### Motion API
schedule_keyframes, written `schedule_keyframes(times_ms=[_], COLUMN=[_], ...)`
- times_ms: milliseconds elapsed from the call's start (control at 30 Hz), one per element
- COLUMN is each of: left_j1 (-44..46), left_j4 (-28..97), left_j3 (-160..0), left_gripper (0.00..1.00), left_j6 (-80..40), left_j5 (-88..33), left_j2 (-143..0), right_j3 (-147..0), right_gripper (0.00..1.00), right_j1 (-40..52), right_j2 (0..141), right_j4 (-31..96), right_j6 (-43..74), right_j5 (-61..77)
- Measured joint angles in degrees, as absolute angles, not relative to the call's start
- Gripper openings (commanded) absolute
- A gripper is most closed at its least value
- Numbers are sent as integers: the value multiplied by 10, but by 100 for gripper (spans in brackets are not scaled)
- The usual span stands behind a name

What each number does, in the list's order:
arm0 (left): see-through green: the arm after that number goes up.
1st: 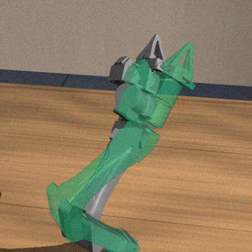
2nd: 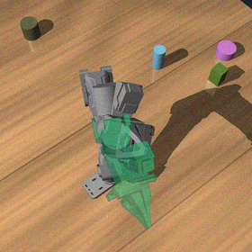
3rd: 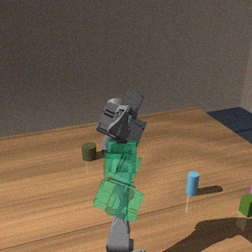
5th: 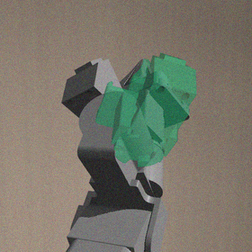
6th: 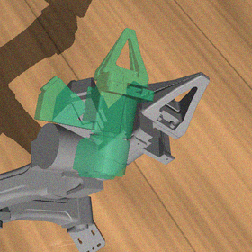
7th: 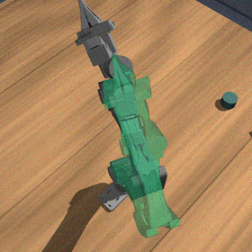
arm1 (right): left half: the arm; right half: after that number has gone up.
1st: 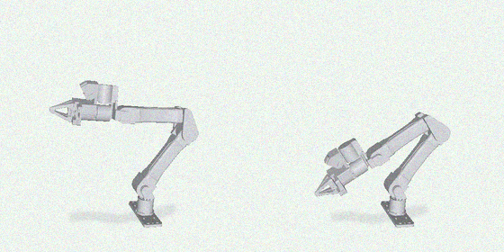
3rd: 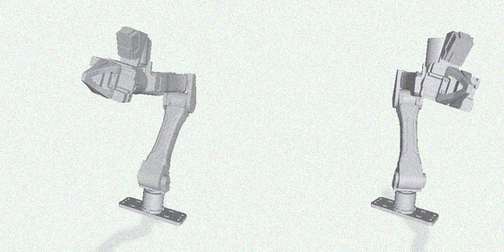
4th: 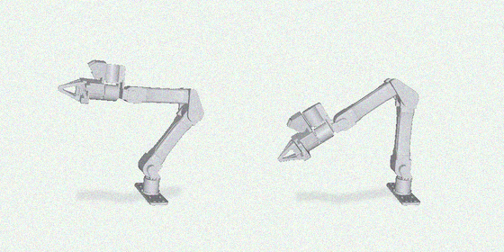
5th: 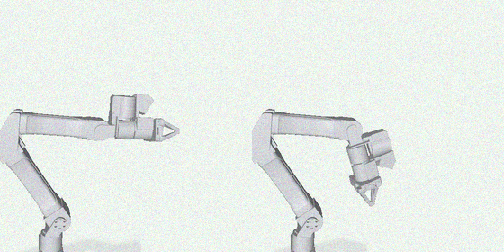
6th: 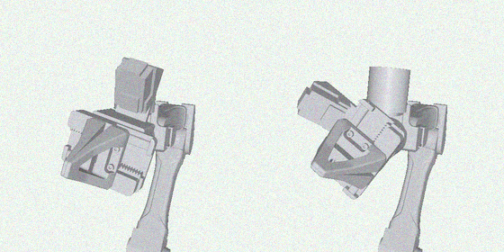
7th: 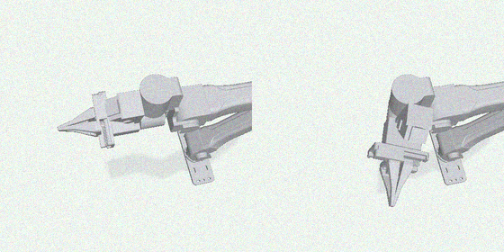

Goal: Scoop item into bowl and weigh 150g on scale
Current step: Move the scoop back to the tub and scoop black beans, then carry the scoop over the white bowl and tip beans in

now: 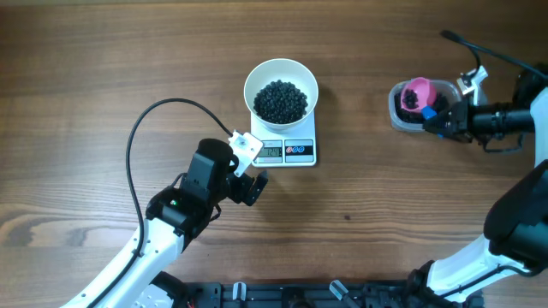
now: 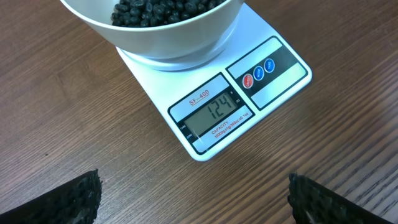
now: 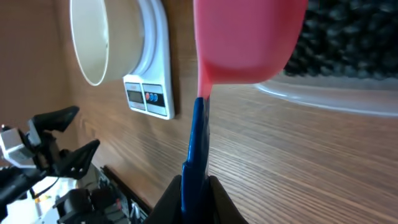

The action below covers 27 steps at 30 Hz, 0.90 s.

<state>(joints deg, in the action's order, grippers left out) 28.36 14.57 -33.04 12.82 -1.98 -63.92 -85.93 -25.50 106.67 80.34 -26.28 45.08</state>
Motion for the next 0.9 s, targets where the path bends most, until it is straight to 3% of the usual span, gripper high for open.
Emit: schedule_keyframes(times_ms=[700, 900], left_j1=[284, 284], left_j4=[146, 146], left_j3=[-330, -330], left_gripper=[100, 100], left_j6=[128, 128], left_j5=[-20, -20], left_j2=[-639, -639], right_j3=[-942, -952], right_gripper=[4, 4], right_j1=[-44, 26], right_j2=[1067, 1067], right_j4=[787, 730], right_j6=[-216, -169], right_j5=[486, 489])
